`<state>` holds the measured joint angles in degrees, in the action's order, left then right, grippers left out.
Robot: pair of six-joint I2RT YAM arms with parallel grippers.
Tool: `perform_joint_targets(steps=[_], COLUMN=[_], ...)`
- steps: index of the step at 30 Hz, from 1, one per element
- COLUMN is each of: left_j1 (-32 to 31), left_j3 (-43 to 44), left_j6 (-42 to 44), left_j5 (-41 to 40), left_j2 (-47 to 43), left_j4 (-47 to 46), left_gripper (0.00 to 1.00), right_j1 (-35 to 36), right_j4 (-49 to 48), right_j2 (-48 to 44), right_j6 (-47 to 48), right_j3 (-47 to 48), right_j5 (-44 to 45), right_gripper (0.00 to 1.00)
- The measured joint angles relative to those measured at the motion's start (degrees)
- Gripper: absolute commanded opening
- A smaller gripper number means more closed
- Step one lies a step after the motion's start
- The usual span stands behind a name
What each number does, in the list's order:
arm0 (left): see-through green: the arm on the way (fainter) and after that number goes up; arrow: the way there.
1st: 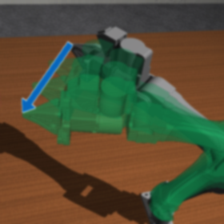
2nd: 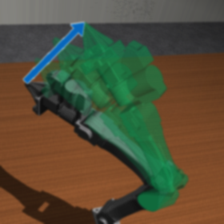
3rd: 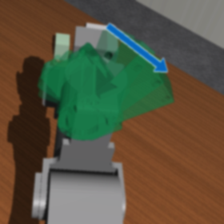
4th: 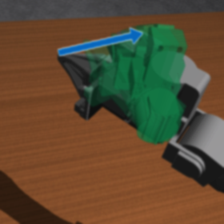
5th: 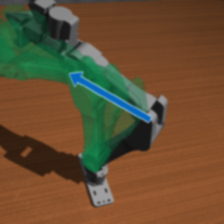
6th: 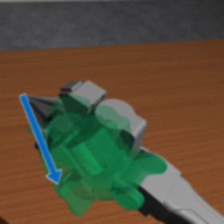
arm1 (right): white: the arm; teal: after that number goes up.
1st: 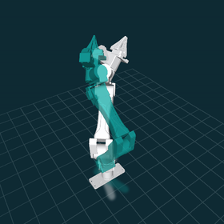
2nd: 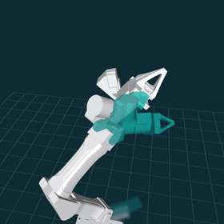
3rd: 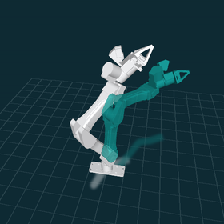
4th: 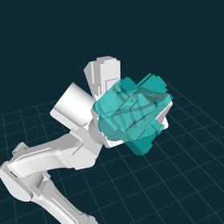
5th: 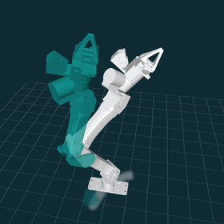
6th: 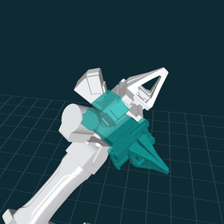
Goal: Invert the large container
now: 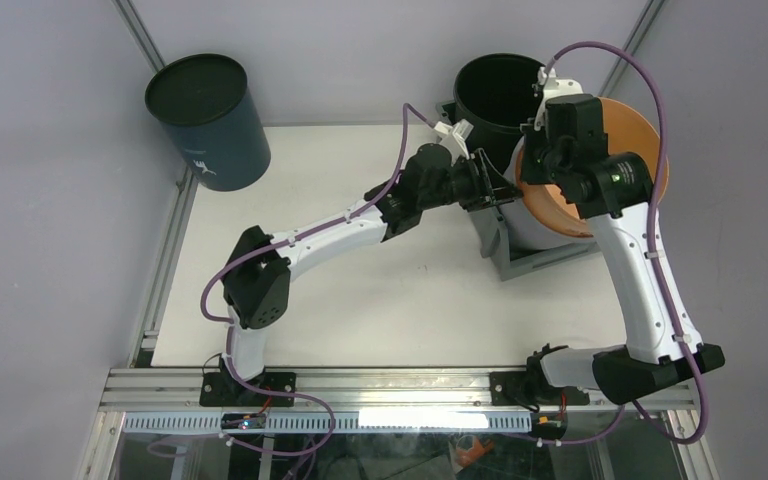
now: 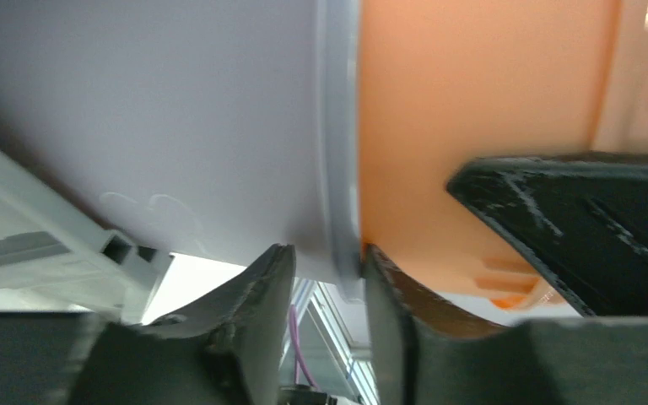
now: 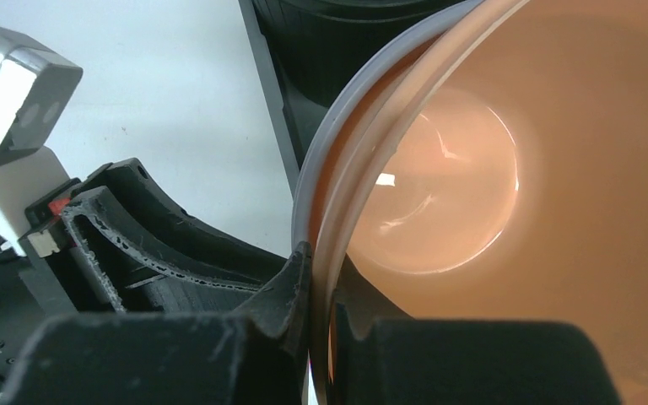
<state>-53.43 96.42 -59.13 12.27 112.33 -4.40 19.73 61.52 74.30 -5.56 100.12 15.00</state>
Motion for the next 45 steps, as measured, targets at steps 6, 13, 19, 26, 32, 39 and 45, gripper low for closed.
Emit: perform_joint_targets(steps=[6, 13, 19, 26, 32, 39, 45], left_j1=[-0.6, -0.6, -0.6, -0.7, -0.6, -0.5, -0.2], left_j3=[1.2, 1.4, 3.0, 5.8, 6.4, 6.4, 5.6], left_j6=[-2.3, -4.0, -5.0, -6.5, -7.3, -8.1, -8.5], left_j5=[0.5, 1.2, 1.6, 3.0, 3.2, 2.9, 2.8], left_j2=[0.0, 0.1, 1.2, 2.1, 2.5, 2.8, 2.9], left_j4=[-1.3, -1.2, -0.5, -0.3, 0.5, 2.4, 2.9], left_gripper=[0.08, 0.0, 0.0, 0.0, 0.0, 0.0, 0.0], right_j1=[-0.4, -0.4, -0.6, -0.8, 0.0, 0.8, 0.8], right_j4=[4.6, 5.3, 5.7, 7.1, 7.4, 5.6, 3.8], right_j2=[1.4, 1.4, 1.4, 1.4, 1.5, 1.4, 0.3], right_j6=[0.0, -0.4, -0.4, -1.1, -1.2, -0.9, -0.3], right_j3=[4.3, 4.8, 5.3, 8.4, 8.4, 5.6, 2.9], right_j5=[-0.8, -0.8, -0.6, -0.2, 0.8, 1.4, 0.5], right_gripper=[0.0, 0.0, 0.0, 0.0, 0.0, 0.0, 0.0])
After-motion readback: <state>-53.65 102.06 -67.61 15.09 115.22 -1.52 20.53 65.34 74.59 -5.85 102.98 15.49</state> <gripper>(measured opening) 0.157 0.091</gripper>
